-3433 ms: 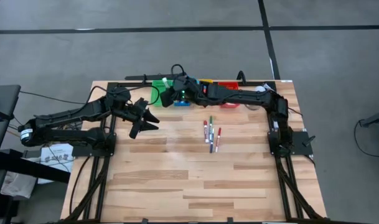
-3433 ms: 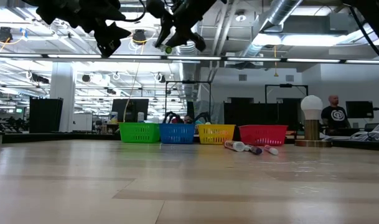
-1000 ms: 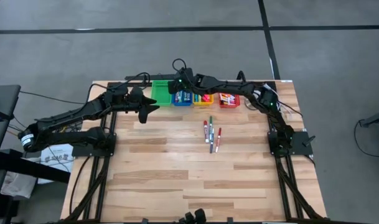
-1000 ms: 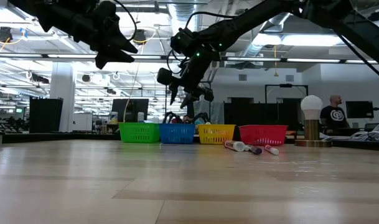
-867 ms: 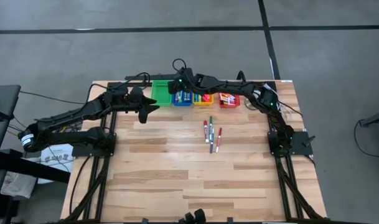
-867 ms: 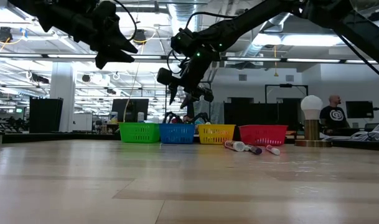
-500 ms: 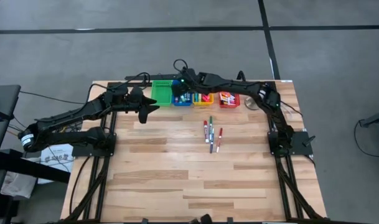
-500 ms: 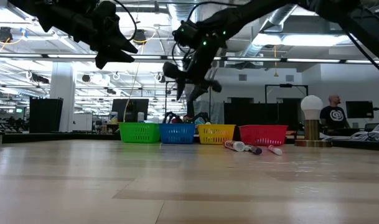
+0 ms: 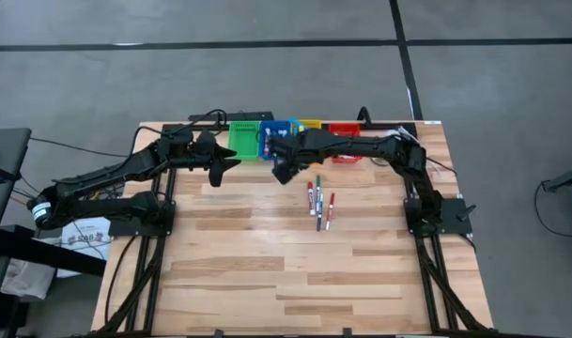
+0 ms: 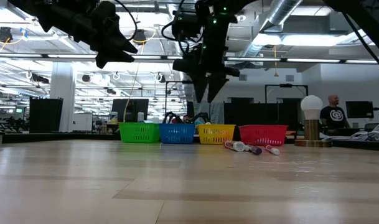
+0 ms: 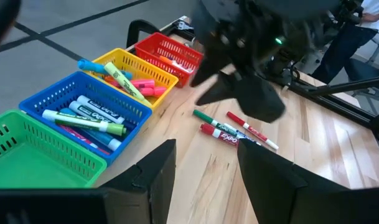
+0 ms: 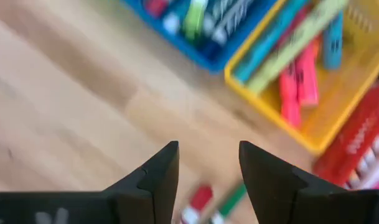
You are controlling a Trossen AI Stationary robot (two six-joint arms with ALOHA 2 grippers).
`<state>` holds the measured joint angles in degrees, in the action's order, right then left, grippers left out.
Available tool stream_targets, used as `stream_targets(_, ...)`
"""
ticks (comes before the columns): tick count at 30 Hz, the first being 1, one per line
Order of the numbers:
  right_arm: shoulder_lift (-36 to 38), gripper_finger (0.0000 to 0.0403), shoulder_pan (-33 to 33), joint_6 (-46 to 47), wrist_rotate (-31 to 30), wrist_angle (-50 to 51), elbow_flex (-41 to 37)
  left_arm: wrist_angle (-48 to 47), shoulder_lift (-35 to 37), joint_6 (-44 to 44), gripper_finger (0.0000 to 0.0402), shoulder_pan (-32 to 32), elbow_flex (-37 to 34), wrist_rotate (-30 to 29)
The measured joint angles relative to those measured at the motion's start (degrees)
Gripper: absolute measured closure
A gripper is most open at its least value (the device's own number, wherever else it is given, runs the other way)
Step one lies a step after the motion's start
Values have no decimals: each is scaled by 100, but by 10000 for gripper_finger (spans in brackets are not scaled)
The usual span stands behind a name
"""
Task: Pick & Place Markers
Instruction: Put the red dry erase marker into the blue basket
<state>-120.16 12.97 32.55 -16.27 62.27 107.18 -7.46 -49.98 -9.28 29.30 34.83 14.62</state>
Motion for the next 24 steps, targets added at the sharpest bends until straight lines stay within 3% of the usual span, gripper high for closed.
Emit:
stream_targets(4, 0, 252, -196, 226, 197, 602, 0, 0, 0, 0, 229, 0, 0, 1)
stream_targets(13, -4, 270, -208, 1376, 1386, 1055, 0, 0, 0, 0, 229, 0, 0, 2)
stream_targets(17, -2, 274, -208, 1416, 1448, 1150, -71, 0, 0, 0, 229, 0, 0, 2)
stream_targets(24, -4, 275, -212, 1561, 1458, 605, -944, -2, 0, 0, 229, 0, 0, 2)
